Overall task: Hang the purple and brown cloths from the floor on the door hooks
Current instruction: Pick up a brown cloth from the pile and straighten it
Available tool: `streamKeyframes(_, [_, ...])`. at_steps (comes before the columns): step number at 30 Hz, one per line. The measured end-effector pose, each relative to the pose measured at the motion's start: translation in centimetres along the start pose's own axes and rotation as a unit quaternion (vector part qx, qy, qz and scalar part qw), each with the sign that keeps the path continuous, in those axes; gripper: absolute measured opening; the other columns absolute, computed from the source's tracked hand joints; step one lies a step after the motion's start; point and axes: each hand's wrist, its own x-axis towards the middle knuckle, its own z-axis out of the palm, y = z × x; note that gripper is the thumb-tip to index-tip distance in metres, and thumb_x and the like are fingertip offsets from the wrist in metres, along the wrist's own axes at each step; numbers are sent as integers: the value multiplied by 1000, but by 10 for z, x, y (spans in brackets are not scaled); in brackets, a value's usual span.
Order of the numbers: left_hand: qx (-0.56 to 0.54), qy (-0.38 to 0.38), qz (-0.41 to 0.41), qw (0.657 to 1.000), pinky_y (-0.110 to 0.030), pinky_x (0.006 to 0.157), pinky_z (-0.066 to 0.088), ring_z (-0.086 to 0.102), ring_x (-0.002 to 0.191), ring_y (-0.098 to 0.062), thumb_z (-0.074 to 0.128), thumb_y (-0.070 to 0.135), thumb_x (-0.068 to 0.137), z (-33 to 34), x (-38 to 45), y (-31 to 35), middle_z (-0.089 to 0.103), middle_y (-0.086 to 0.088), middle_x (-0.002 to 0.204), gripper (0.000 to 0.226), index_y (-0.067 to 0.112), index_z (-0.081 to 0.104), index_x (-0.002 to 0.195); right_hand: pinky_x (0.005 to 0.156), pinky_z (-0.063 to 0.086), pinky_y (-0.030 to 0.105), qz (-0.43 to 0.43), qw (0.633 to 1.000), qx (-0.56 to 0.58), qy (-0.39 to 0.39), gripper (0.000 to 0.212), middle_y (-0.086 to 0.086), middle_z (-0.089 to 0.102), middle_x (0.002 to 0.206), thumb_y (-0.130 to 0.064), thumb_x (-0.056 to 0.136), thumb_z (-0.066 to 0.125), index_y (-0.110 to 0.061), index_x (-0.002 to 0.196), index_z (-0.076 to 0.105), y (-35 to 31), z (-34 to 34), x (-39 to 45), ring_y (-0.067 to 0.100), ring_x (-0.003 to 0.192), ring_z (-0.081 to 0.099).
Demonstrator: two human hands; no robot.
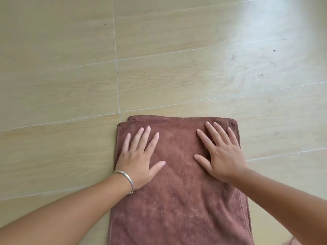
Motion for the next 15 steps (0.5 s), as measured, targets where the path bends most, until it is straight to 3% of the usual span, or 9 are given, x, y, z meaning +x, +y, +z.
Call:
streamKeyframes(4, [3,24,-2,1000,-53,117,2,-6,148,-20,12,75,87,1,30,-16,-4,-4,161,80,30,-2,152,118,8,52,1,1000,3,-3,78,5,16,160,-74,88,17,-30,152,22,9,-3,33,25,148,9])
streamKeyframes(9, [10,23,-16,1000,-48,117,-6,-14,146,-17,7,77,84,-14,84,-45,-9,-1,161,80,34,-6,151,119,1,49,7,1000,-23,-16,83,3,0,162,-76,83,-2,-31,153,1,20,-19,102,23,148,-3])
streamKeyframes(15, [61,-24,-72,995,-52,116,-6,-16,146,-18,1,78,81,-47,142,-68,-17,-3,159,81,35,-16,148,118,-4,50,84,994,-66,-18,70,8,-3,161,-64,93,8,-28,152,-2,1,-47,151,27,147,-8])
